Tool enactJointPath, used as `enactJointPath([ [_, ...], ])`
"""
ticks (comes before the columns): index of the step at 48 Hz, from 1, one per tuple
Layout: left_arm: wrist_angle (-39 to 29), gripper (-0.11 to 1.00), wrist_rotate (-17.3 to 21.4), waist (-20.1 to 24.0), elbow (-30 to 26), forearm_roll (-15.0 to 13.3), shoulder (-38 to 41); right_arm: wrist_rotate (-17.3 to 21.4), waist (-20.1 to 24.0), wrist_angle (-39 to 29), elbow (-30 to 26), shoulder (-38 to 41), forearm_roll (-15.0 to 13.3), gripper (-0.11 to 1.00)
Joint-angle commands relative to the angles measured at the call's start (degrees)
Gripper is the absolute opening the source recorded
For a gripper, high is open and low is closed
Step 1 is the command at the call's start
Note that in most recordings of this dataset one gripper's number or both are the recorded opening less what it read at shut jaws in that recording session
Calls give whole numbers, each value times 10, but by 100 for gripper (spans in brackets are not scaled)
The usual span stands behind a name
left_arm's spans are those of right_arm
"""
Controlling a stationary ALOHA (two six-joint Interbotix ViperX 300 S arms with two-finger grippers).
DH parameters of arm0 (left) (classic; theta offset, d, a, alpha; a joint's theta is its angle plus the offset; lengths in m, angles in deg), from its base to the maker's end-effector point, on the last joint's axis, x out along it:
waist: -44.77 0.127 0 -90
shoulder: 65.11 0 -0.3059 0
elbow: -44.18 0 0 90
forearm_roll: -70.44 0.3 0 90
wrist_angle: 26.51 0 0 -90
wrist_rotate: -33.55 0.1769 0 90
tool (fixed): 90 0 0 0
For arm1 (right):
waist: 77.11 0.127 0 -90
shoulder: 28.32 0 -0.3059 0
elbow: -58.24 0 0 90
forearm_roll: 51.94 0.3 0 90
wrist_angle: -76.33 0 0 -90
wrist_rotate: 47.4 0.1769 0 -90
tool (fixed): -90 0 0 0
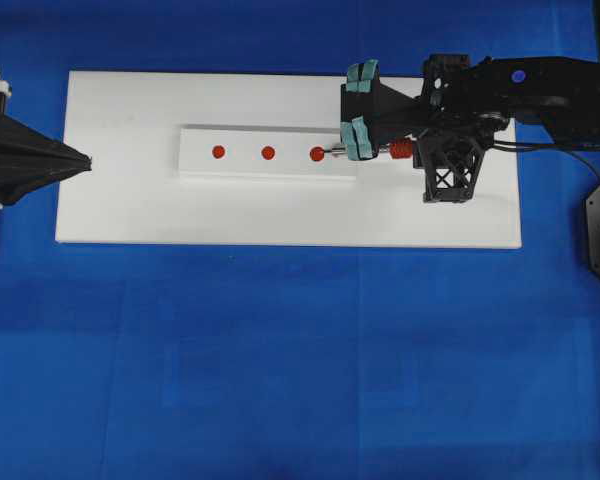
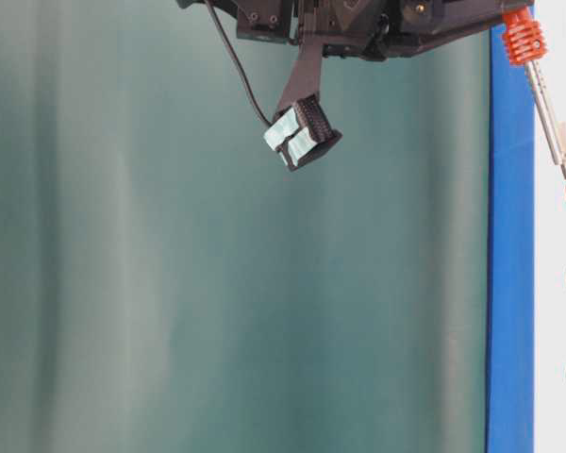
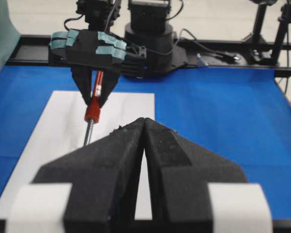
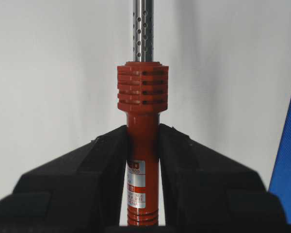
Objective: Touch the tip of the soldering iron to the mark.
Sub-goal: 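Lower the iron tip onto the right red dot and hold, then lift the iron and carry it back down in front of the board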
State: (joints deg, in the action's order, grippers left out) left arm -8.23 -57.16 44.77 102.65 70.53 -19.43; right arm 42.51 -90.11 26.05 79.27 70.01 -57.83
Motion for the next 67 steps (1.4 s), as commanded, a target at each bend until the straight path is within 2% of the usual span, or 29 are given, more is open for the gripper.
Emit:
enactJointPath([
  [1, 4, 2, -1, 0, -7, 0, 3, 2, 1, 1, -11, -7, 1, 6],
  [11, 4, 2, -1, -1, -7, 0, 2, 4, 0, -23, -34, -35, 0, 6],
  [29, 5, 2, -3, 0, -8, 0, 2, 4, 4, -125, -100, -99, -6, 6],
  [51, 6, 2, -3, -1, -7, 0, 2, 8, 18, -127, -99, -113, -5, 6],
  [61, 6, 2, -3, 0, -8, 0, 3, 65, 63, -127, -96, -113, -6, 6],
  [67, 6, 2, -3, 0, -7, 0, 2, 109, 112, -127, -91, -115, -9, 6],
])
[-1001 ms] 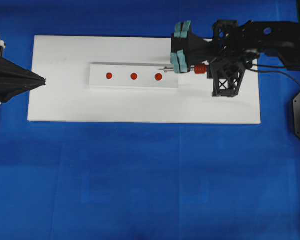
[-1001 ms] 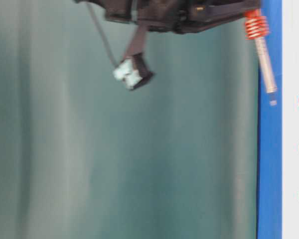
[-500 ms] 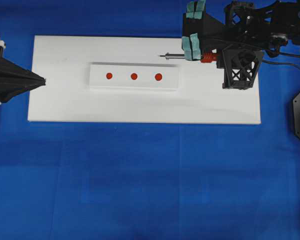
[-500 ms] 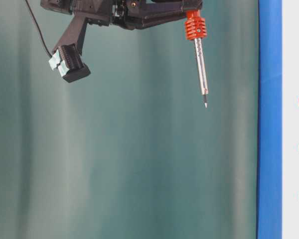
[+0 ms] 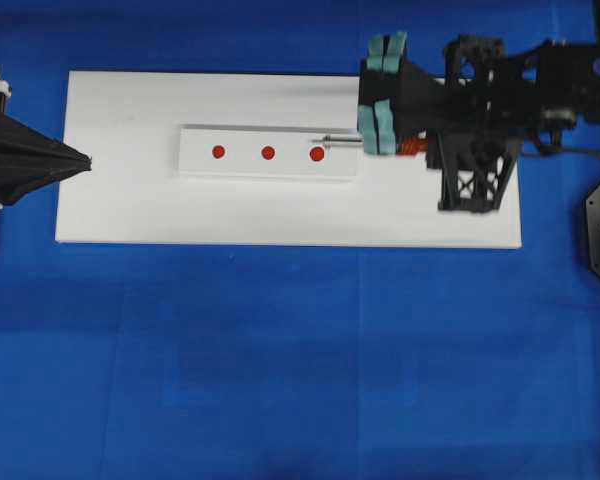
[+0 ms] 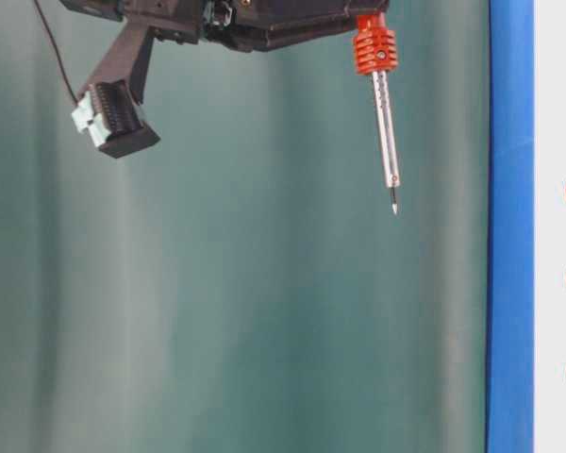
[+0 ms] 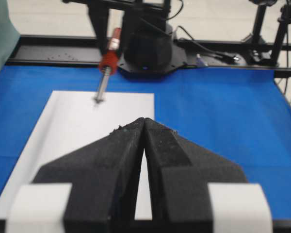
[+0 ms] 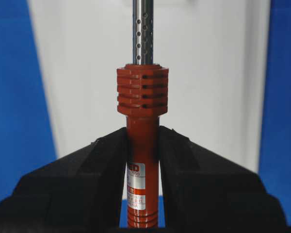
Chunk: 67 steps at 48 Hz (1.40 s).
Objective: Touch the tip of the soldering iron to the mark.
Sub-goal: 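Lift the iron and carry it back down in front of the board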
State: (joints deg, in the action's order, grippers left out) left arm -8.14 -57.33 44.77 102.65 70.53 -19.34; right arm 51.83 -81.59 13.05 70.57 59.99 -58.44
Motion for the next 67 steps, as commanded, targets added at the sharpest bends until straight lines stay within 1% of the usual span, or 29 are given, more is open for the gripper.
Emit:
enactJointPath([
  [1, 5, 2, -1, -1, -7, 0, 2, 23, 34, 4, -4, -15, -4, 6],
  [8, 5, 2, -2, 0, -8, 0, 2, 90, 98, 4, -1, -15, -9, 6],
  [9, 5, 2, -2, 0, -8, 0, 1, 106, 112, 4, 0, -15, -12, 6],
  [18, 5, 2, -2, -2, -7, 0, 1, 202, 199, 5, 3, -14, -39, 6],
  [23, 6, 2, -2, -3, -7, 0, 2, 241, 228, 5, 3, -12, -47, 6],
  [26, 6, 2, -2, -3, -7, 0, 1, 255, 239, 5, 3, -8, -51, 6],
  [35, 5, 2, -7, -3, -7, 0, 1, 259, 244, 8, 2, -1, -51, 6],
  [41, 5, 2, -18, -3, -7, 0, 1, 258, 243, 26, -4, 9, -57, 6],
  [49, 6, 2, -18, -3, -7, 0, 1, 255, 242, 45, -22, 33, -61, 6],
  [55, 6, 2, -18, -3, -8, 0, 1, 254, 240, 51, -45, 59, -63, 6],
  [67, 7, 2, -19, -3, -8, 0, -10, 248, 223, 62, -120, 128, -70, 6],
])
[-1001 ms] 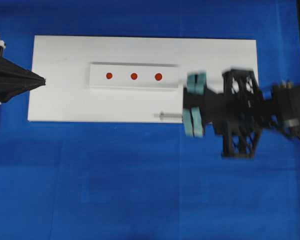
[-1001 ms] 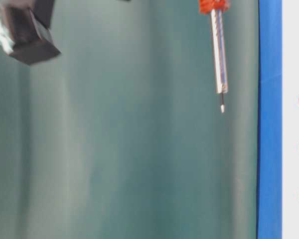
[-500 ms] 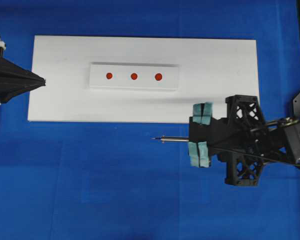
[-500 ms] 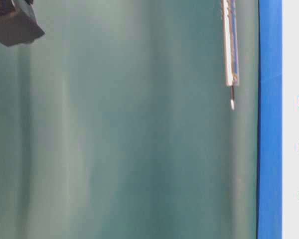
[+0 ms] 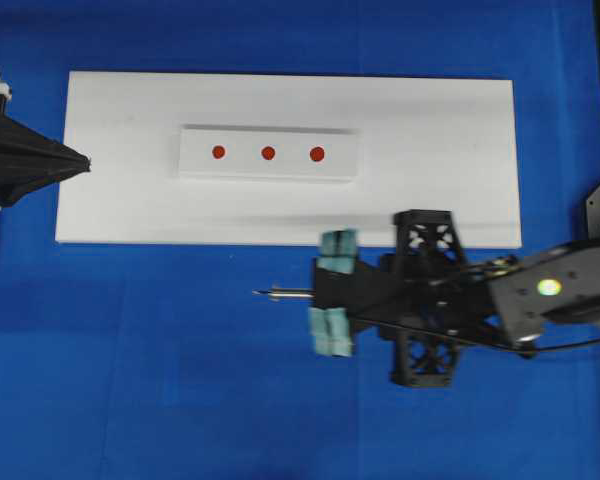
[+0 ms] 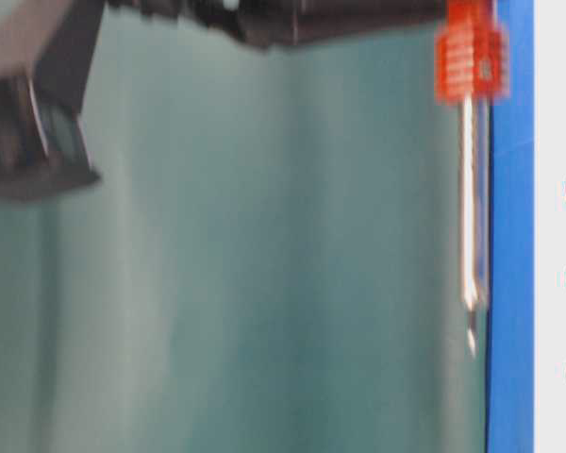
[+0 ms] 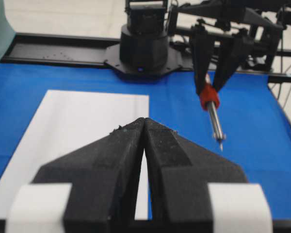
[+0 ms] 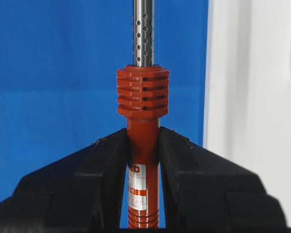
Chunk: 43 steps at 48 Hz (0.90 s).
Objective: Touch the tip of the soldering iron to the mark.
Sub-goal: 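Lift the iron and carry it back down in front of the board, then lower the iron onto the table and open the right gripper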
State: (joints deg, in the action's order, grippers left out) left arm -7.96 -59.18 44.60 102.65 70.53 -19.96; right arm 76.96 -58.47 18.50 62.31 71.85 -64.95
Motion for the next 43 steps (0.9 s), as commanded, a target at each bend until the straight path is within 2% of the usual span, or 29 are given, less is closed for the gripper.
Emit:
enactJointPath([
  [1, 5, 2, -1, -1, -8, 0, -4, -6, -9, 9, -45, 15, -5, 6],
  [12, 3, 2, 0, -1, -9, 0, -14, -40, -20, 13, -121, 76, -5, 6],
  [19, 1, 2, -1, -1, -9, 0, -14, -42, -24, 11, -148, 100, -4, 6],
  [33, 1, 2, 0, -1, -9, 0, -14, -36, -25, 18, -141, 107, 4, 6],
  [43, 1, 2, 0, -1, -9, 0, -14, -33, -25, 71, -112, 128, 17, 6],
])
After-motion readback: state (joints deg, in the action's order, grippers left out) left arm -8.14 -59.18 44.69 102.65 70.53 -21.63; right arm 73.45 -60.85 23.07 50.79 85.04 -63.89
